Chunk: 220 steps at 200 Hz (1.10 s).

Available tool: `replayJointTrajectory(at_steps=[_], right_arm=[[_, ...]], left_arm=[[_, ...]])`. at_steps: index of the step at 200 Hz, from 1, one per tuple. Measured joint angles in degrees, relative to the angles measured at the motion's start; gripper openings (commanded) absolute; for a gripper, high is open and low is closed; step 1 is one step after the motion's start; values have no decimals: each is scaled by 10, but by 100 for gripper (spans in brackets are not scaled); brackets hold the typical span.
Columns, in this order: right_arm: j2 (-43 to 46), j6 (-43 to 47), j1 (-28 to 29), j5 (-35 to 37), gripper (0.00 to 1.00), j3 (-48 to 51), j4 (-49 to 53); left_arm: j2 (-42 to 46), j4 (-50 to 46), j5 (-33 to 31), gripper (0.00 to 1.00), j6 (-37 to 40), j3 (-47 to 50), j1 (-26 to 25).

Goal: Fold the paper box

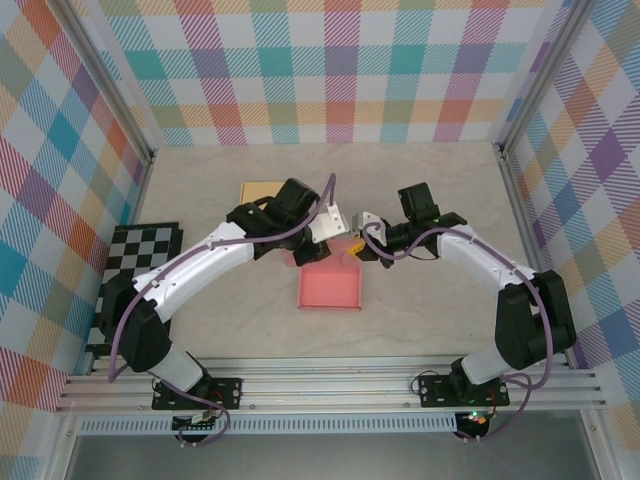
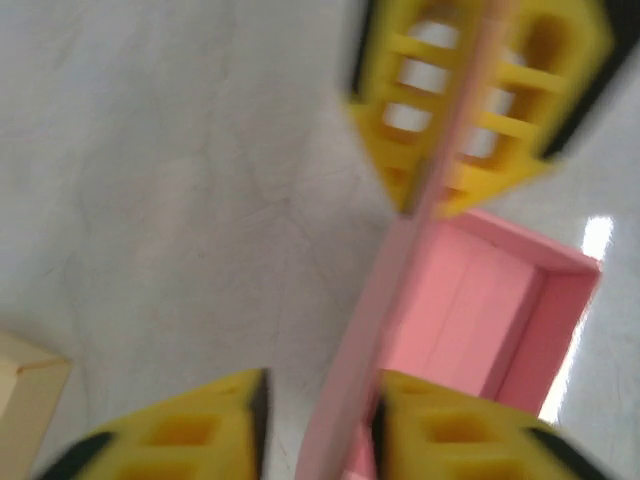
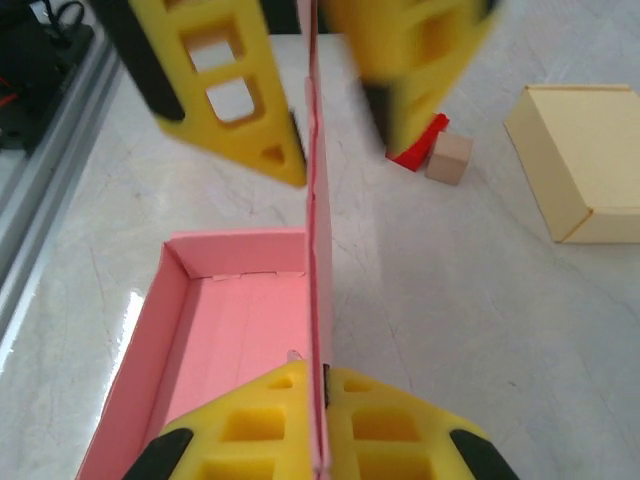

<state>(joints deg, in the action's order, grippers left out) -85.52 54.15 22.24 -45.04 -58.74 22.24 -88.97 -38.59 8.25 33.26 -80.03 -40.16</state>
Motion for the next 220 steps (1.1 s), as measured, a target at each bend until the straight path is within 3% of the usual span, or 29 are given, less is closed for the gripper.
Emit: replayJointTrajectory(at_steps=[36,66,110,148,220], right_arm=[[11,-26,-1,43,0,54,-67],[21,-31,13,60,0,67,-99],[21,-42,28,85,0,77,-134],[21,-62,30,96,0,84,-163],[21,-136,19,110,0,97,-227]], left_arm=[[21,20,-48,70,-214,-1,88],[28,18,-68,72,-407,-23,156],[-57,3,9,74,-612,-59,163],[-92,-7,32,74,-682,-26,151],[-92,-1,56,71,-728,-15,111]])
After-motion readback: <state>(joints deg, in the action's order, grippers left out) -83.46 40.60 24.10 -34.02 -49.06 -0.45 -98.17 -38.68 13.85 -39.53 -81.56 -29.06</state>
